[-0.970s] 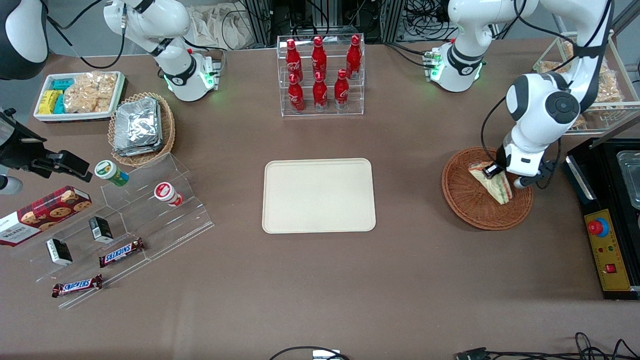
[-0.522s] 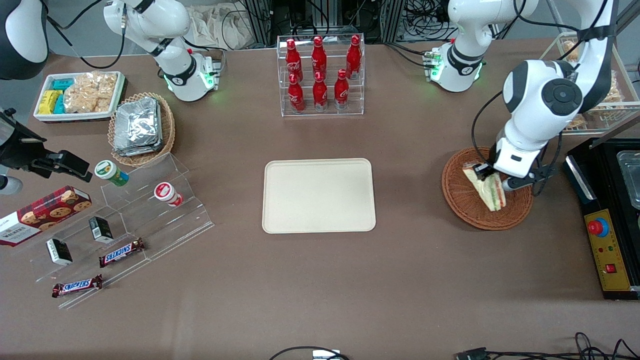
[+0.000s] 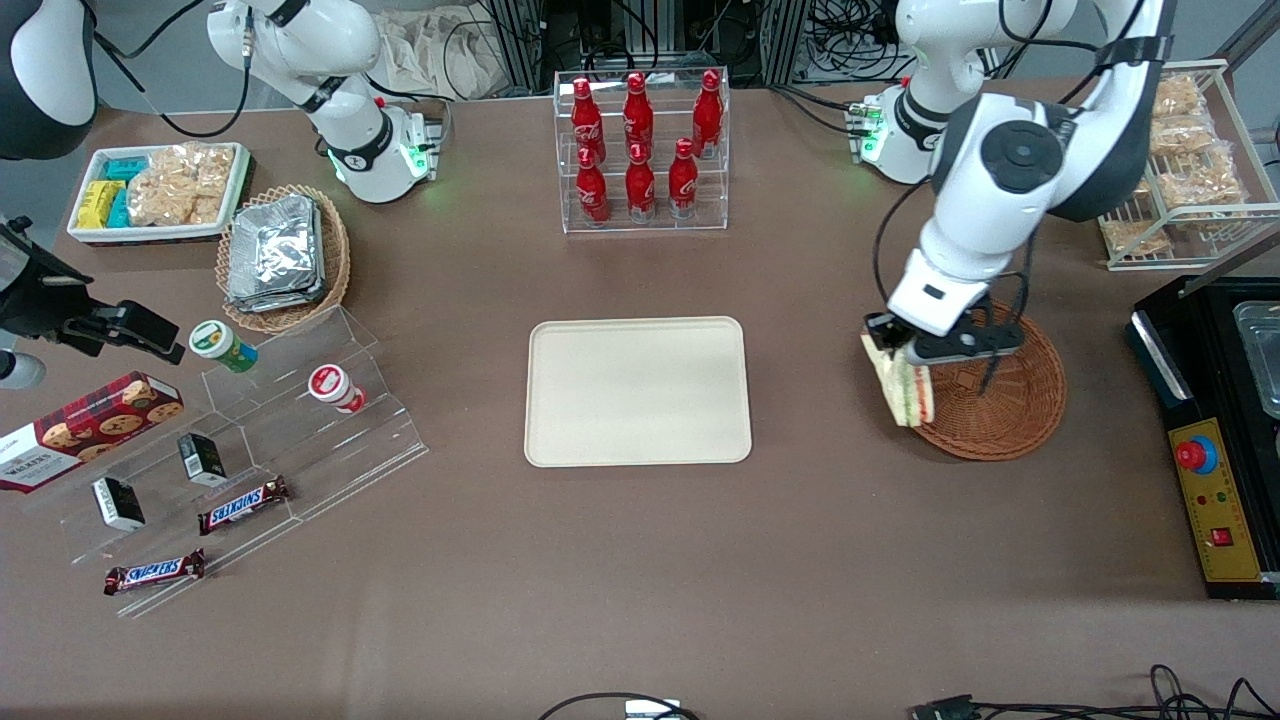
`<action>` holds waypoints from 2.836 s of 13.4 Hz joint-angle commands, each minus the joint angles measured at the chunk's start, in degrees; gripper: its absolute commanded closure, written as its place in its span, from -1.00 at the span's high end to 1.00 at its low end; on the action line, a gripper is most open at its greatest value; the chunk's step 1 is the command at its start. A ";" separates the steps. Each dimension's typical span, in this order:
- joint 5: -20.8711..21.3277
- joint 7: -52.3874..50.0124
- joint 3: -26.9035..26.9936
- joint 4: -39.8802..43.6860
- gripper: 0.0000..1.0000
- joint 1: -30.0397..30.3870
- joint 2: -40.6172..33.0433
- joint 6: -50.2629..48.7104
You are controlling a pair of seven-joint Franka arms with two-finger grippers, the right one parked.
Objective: Place sandwich from basket to tray
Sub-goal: 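Lift the sandwich and carry it over the cream tray, then lower the sandwich onto the tray and open the left gripper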
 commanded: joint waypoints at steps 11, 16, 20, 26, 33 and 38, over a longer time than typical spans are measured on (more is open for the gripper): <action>21.82 -18.47 -9.34 16.74 -1.00 -10.23 28.35 -0.81; 22.71 -19.19 -9.60 23.34 -1.00 -14.54 37.33 -0.46; 23.85 -19.89 -9.51 23.35 -1.00 -15.42 39.53 0.33; 24.29 -23.49 -9.51 23.34 -0.60 -15.42 42.08 0.33; 23.77 -25.52 -9.60 23.87 0.99 -15.24 41.74 -0.11; 23.15 -29.81 -9.69 25.97 0.99 -11.82 37.61 -3.34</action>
